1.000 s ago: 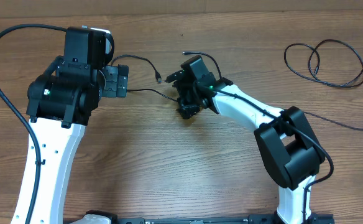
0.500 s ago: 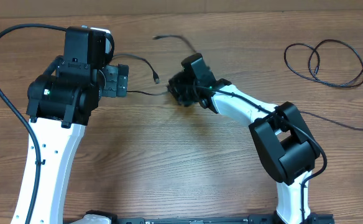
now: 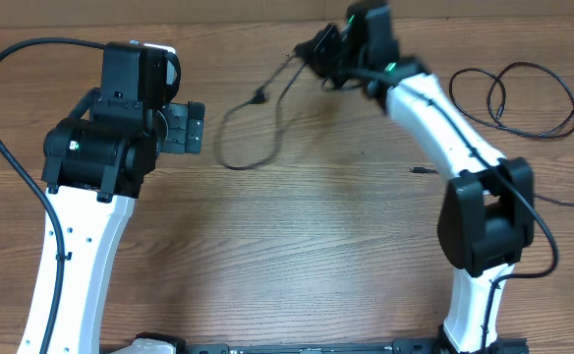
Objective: Untangle cables
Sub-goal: 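Pull the cable to the upper right and set it down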
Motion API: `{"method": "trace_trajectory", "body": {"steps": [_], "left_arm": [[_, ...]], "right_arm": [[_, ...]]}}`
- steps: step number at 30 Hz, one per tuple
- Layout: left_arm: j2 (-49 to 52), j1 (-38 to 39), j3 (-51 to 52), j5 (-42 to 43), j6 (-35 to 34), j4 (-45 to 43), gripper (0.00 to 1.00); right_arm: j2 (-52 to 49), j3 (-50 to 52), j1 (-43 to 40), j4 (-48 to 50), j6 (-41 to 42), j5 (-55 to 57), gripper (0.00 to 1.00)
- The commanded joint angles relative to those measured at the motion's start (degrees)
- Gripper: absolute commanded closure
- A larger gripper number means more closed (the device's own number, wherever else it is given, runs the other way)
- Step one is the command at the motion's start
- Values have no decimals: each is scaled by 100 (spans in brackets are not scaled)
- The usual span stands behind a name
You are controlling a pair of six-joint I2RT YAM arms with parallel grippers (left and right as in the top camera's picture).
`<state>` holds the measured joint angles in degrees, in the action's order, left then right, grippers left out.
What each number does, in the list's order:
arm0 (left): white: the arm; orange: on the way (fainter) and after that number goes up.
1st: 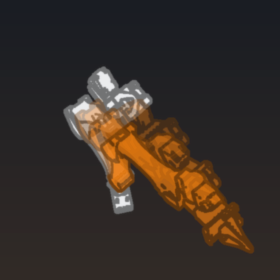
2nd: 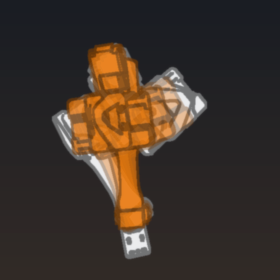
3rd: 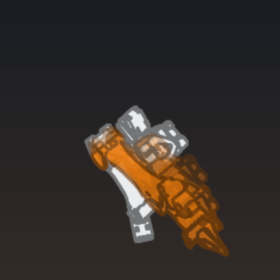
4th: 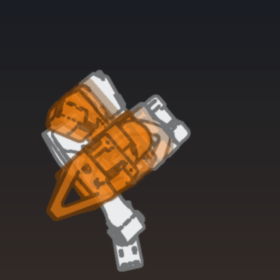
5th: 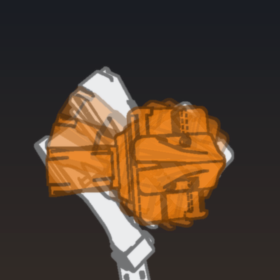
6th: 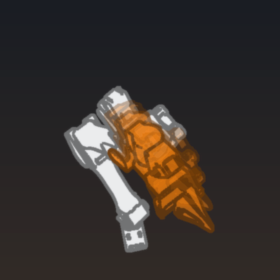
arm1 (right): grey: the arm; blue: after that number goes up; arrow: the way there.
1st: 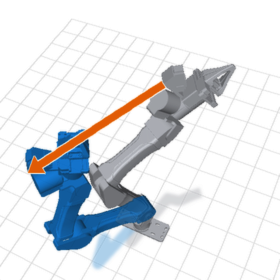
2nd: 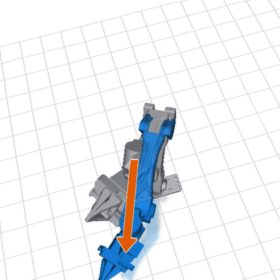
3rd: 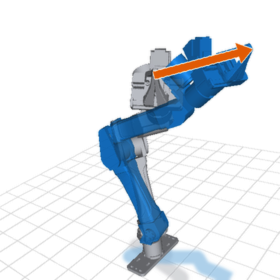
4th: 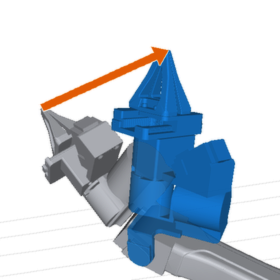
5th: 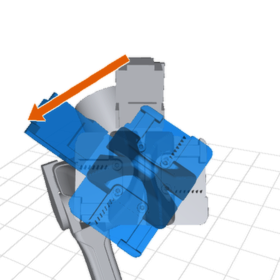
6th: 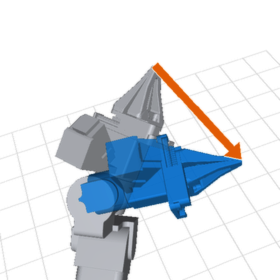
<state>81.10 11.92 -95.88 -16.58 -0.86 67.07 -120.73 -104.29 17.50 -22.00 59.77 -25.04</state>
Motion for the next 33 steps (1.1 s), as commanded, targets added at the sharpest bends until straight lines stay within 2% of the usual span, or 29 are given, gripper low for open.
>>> {"method": "trace_trajectory", "body": {"steps": [1,5,10,14,19,28,33], "left_arm": [[-59,11,15,162,109,-26,0],[-59,11,15,164,107,-92,0],[-59,11,15,164,107,-94,1],[-59,11,15,166,96,-94,0],[-59,11,15,367,79,-94,0],[-59,11,15,485,-90,-142,0],[-59,11,15,496,-111,-138,1]], "right_arm": [[127,-1038,-254,-844,-1283,566,96],[127,-2347,-649,-2273,-2214,1491,96],[127,-3016,-1196,-2962,-2599,2205,96],[125,-3058,-1757,-3097,-2730,2262,96],[127,-3073,-2282,-3136,-3268,2610,96],[4,-3073,-2365,-3071,-3969,2955,96],[-525,-3071,-2356,-3108,-4197,2994,96]]}}
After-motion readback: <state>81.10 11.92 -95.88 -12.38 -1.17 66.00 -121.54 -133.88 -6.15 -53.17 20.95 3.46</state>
